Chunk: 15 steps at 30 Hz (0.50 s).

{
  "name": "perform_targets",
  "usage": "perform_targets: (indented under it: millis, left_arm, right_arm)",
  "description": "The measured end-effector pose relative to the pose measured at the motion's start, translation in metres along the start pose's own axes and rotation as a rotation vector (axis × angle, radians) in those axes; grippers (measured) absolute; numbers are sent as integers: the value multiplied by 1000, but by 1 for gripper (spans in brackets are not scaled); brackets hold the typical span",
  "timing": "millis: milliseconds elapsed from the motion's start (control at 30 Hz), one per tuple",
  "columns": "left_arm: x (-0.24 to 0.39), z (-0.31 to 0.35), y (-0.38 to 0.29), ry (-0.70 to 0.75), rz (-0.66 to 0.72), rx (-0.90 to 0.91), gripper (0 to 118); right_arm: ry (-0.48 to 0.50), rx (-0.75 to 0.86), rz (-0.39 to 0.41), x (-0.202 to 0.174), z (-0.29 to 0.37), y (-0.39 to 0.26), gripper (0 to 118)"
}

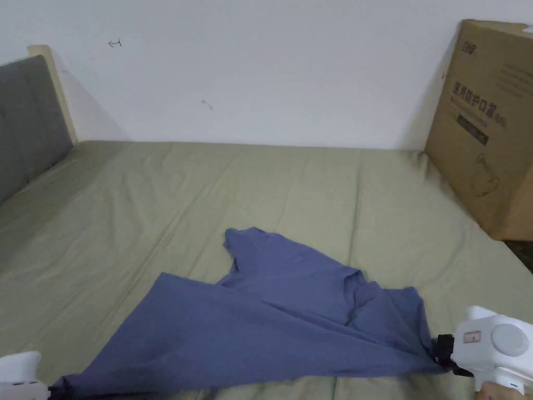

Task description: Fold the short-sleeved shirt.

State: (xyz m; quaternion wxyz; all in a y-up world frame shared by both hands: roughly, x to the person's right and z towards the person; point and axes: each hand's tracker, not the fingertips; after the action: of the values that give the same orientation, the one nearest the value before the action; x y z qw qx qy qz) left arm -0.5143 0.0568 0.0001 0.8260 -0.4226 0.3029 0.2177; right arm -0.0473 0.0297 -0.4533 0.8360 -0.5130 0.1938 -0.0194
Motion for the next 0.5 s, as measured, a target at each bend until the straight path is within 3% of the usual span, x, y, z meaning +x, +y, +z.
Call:
perform_targets:
  millis: [33, 67, 100, 133, 167, 333, 367, 433, 467, 500]
  left_arm:
    - [3, 2, 0, 11, -1, 0, 22]
    - [6, 3, 0, 31, -10, 6, 48]
    - [7, 5, 2, 28, -17, 4, 94]
    - [9, 9, 3, 19, -17, 8, 115]
    - [11, 17, 6, -12, -14, 39, 118]
    - [36, 50, 29, -84, -29, 149, 107]
    - [41, 55, 32, -109, -38, 170, 95]
    - [56, 59, 37, -143, -62, 192, 22]
    - [64, 54, 37, -150, -104, 184, 0]
    - [72, 47, 36, -138, -153, 173, 0]
  right_arm:
    - [-11, 5, -3, -1, 1, 0, 18]
    - [-18, 6, -2, -1, 2, 0, 37]
    - [-16, 10, 2, 0, 5, 0, 70]
    - [-14, 15, 1, -1, 9, -1, 89]
    - [-4, 31, -1, 0, 15, 0, 93]
    - [43, 129, 7, 0, 50, 6, 90]
    - [51, 139, 11, 0, 54, 6, 83]
    - [29, 177, 29, -5, 66, 0, 24]
    - [-2, 180, 46, -6, 66, -2, 0]
    - [-30, 180, 58, -6, 65, -7, 0]
